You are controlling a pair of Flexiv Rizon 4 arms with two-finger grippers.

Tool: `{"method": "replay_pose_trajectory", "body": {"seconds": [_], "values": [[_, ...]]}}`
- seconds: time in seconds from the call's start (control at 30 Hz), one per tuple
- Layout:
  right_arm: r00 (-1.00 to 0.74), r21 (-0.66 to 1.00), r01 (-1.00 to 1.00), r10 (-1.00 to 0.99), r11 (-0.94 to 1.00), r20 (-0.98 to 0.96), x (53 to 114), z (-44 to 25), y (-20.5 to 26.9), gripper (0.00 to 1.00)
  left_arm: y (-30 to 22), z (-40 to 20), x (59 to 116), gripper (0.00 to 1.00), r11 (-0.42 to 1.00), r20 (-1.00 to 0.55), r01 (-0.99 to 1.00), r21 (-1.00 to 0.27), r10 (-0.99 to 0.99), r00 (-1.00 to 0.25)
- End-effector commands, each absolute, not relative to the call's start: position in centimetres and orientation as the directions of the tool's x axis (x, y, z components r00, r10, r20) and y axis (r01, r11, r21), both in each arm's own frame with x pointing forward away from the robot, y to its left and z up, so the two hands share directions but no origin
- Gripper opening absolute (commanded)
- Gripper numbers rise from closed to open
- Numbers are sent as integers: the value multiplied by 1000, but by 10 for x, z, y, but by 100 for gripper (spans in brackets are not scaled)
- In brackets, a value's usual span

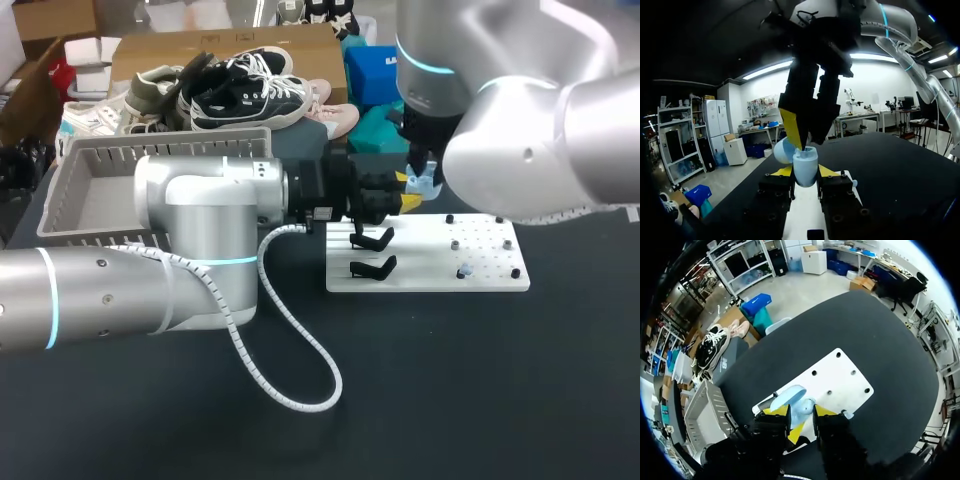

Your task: Pick up each earbud case from the left stands, insert the matching earbuds, close the lid, and place the case in the box.

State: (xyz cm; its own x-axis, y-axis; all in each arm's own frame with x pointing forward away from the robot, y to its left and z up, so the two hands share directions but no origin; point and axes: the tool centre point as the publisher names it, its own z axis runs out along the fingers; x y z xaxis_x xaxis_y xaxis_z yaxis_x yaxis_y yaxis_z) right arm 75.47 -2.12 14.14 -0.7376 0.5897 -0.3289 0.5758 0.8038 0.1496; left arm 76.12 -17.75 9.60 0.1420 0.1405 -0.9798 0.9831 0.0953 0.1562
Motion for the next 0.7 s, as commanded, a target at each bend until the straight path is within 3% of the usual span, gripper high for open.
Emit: {"method": "replay_pose_trajectory", "body": {"seconds": [0.03,0.37,0.7], "values": [[-730,167,574,593,802,-340,747,142,-25,37,-178,95,762,0,95,-980,983,158,138,144],[-746,211,539,578,815,-331,717,142,-33,33,-178,95,762,0,95,-980,983,158,138,144],[-767,215,398,452,892,-456,682,123,-49,33,-178,95,762,0,95,-980,983,158,138,144]]}}
